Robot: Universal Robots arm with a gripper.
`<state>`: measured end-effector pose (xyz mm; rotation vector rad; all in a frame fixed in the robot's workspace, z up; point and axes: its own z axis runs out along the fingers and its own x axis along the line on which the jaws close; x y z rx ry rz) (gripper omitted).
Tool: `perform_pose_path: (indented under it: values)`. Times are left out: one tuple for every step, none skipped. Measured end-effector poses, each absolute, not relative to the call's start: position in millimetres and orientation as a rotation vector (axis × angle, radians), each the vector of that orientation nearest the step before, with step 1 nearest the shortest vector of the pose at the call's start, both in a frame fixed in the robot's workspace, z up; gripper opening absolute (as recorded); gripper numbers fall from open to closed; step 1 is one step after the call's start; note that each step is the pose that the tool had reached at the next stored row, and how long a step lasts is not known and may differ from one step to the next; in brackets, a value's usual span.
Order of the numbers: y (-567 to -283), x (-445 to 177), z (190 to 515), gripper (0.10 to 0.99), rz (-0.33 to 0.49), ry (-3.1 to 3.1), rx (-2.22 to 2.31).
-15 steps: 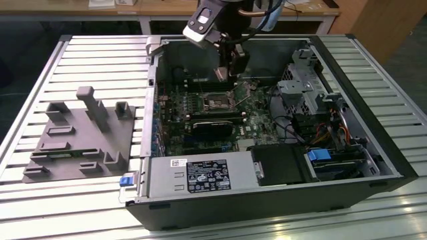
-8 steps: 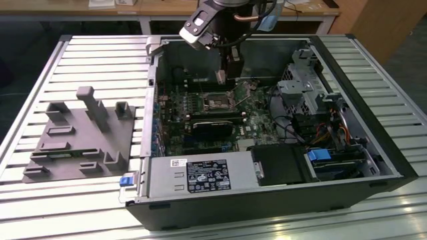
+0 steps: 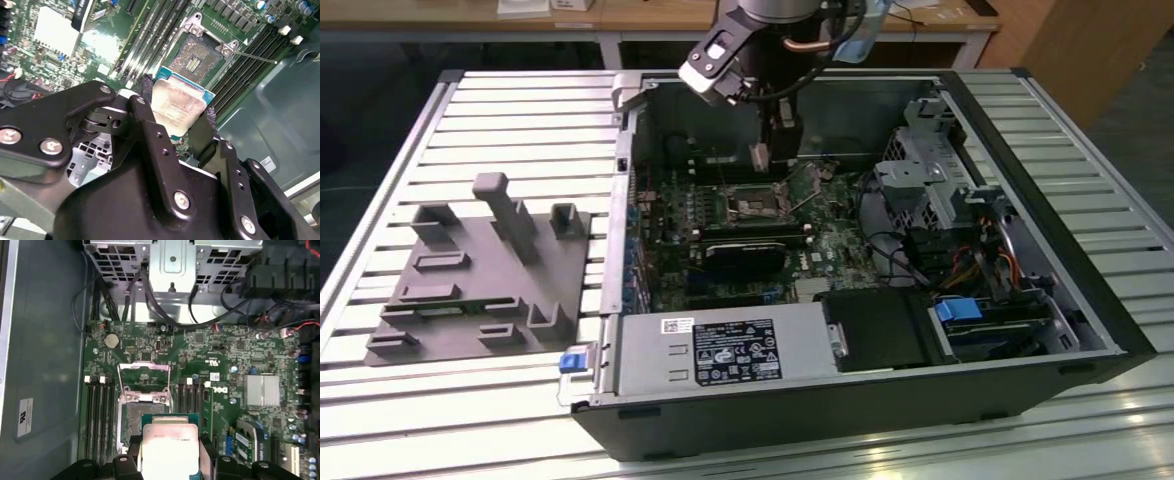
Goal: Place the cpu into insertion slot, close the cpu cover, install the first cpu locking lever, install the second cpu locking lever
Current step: 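Place the cpu into insertion slot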
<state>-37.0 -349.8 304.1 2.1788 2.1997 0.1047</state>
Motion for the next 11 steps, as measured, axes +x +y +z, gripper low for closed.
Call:
perform_pose_path:
  values:
    - [-349, -37, 302, 0.537, 0.104, 2.199, 2.179]
    - [-348, -37, 301, 0.537, 0.104, 2.199, 2.178]
    - [-348, -37, 299, 0.537, 0.104, 2.199, 2.178]
    - [-348, -37, 297, 0.537, 0.104, 2.199, 2.178]
    - [-347, -37, 295, 0.537, 0.103, 2.199, 2.178]
    - [-347, -37, 293, 0.537, 0.103, 2.199, 2.178]
    - [-347, -37, 291, 0.537, 0.103, 2.199, 2.178]
    - [-347, -37, 290, 0.537, 0.103, 2.199, 2.178]
    - [-347, -37, 288, 0.537, 0.103, 2.199, 2.178]
    - [-347, -37, 286, 0.537, 0.103, 2.199, 2.178]
    - [-347, -37, 284, 0.537, 0.103, 2.199, 2.178]
